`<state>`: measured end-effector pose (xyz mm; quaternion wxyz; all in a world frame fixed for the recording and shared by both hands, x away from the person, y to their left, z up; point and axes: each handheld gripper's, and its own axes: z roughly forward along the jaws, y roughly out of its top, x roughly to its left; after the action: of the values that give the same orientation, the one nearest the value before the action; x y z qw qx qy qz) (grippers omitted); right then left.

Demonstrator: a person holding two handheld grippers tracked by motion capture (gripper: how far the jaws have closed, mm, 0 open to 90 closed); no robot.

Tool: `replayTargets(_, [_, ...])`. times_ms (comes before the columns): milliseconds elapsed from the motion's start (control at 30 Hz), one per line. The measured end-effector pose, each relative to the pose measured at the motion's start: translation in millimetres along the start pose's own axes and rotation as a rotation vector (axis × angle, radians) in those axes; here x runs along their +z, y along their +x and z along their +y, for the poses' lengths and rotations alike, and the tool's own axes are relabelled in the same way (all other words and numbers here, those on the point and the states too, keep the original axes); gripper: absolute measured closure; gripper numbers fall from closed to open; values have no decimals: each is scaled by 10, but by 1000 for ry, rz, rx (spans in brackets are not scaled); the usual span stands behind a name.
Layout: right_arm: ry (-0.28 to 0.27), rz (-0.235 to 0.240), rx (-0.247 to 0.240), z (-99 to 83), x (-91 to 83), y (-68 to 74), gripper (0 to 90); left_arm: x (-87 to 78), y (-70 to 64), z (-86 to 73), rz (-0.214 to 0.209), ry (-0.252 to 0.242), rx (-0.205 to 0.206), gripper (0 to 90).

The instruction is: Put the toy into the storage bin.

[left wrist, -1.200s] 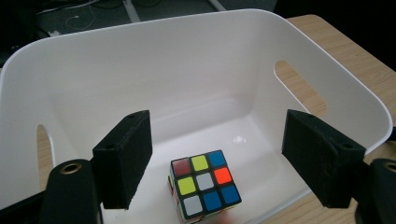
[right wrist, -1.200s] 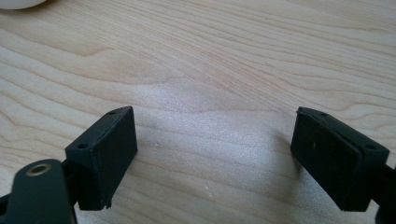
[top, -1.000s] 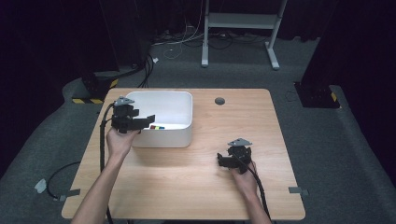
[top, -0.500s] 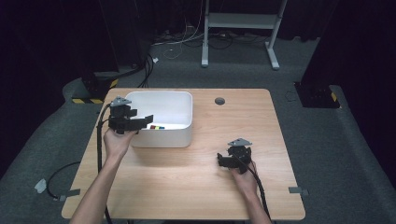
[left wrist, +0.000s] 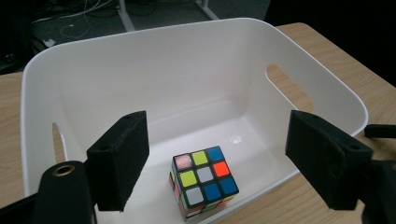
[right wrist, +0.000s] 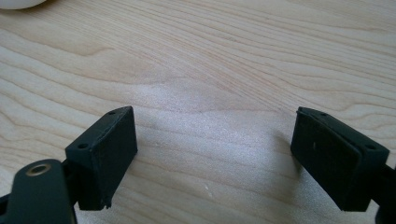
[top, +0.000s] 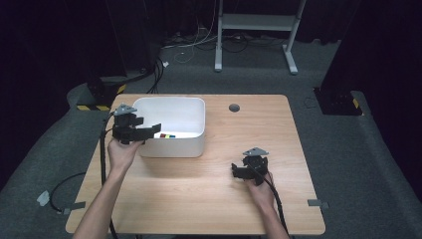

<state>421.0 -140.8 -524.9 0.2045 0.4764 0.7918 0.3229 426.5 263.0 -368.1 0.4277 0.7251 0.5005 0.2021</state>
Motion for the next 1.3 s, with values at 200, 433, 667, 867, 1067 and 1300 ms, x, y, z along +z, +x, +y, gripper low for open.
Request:
replayTargets(200, [0, 0, 0, 0, 0, 0, 144, -34, 2, -6, -4, -9, 4, 216])
replayTargets(433, [0, 0, 0, 0, 0, 0, 144, -77, 6, -15, -7, -17, 4, 216])
replayTargets(667, [0, 0, 0, 0, 0, 0, 144, -103, 16, -37, -5, -9, 10, 214])
replayTargets(867, [0, 0, 0, 0, 0, 0, 144, -145, 29, -49, -3, -20, 8, 214])
replayTargets(1067, [0, -1, 1, 0, 0, 0, 144, -176, 41, -53, -3, -27, 4, 214])
replayTargets(1300, [0, -1, 0, 0, -1, 1, 144, -212, 59, -67, -3, -33, -3, 214])
